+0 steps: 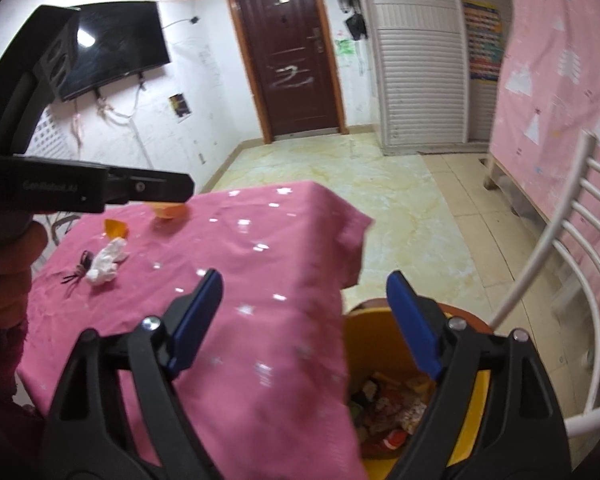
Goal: Collect trash
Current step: 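Move both open tools back toward the white tissue and black cable, then grasp the white tissue with the right gripper while the left grasps the black cable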
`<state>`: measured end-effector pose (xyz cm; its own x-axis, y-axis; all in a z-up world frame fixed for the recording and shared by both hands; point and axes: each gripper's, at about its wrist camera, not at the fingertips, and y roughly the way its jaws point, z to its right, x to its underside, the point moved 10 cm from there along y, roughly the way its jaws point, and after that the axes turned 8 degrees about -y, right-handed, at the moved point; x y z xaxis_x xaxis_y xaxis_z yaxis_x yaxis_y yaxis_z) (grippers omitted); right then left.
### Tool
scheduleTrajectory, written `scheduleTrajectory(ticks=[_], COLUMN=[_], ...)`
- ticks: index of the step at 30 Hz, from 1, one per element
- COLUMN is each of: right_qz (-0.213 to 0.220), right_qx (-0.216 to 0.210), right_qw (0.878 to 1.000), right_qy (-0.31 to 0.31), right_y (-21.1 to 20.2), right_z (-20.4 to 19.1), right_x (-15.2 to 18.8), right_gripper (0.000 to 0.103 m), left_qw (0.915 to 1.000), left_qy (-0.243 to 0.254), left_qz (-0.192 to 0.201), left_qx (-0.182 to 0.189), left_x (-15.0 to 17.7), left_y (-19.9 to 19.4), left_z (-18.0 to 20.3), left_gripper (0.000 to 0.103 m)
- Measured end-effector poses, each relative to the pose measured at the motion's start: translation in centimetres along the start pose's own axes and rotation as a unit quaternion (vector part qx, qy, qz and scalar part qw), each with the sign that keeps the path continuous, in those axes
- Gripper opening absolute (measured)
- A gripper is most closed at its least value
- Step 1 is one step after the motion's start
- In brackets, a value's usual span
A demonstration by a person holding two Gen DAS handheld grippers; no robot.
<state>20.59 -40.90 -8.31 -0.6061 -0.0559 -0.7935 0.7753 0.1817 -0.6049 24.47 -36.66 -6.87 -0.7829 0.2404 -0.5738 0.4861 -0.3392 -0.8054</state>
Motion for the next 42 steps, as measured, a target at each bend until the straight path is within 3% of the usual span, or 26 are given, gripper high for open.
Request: scheduleTrajectory(ticks=[13,23,32,42], right_qz=[-0.018,-0.039,-0.064,-0.092], right_qx=[-0.049,-0.09,-0.128,-0.142], right_qw=[0.997,0.99,0.981,0.972], right_qy=[-0.065,-0.103,-0.128,-0.165], right_y=[3.4,6.0,8.2,9.8], right_z=[-9.5,-16.1,-21.4,-25.1], right_x=[-2.6,-3.2,-2.4,-1.1], right_gripper=[0.081,0.081,0.081,0.081], left_qw=[0.9971,0.9926,0.9891,0.9916], left_qy=[-0.052,-0.087,-0.104,-0.09], left_qz=[0.018,0.012,-0.017,-0.038], left_qx=[-0.052,-0.084,-0.102,-0.085], left_x=[0.7,2.6,6.3,10.1], left_y=[-3.7,-4.7,-3.4,-2.0], left_z=[-13.8,-21.6,-25.4,-26.3], left_gripper=[0.045,0.047,0.047,0.047])
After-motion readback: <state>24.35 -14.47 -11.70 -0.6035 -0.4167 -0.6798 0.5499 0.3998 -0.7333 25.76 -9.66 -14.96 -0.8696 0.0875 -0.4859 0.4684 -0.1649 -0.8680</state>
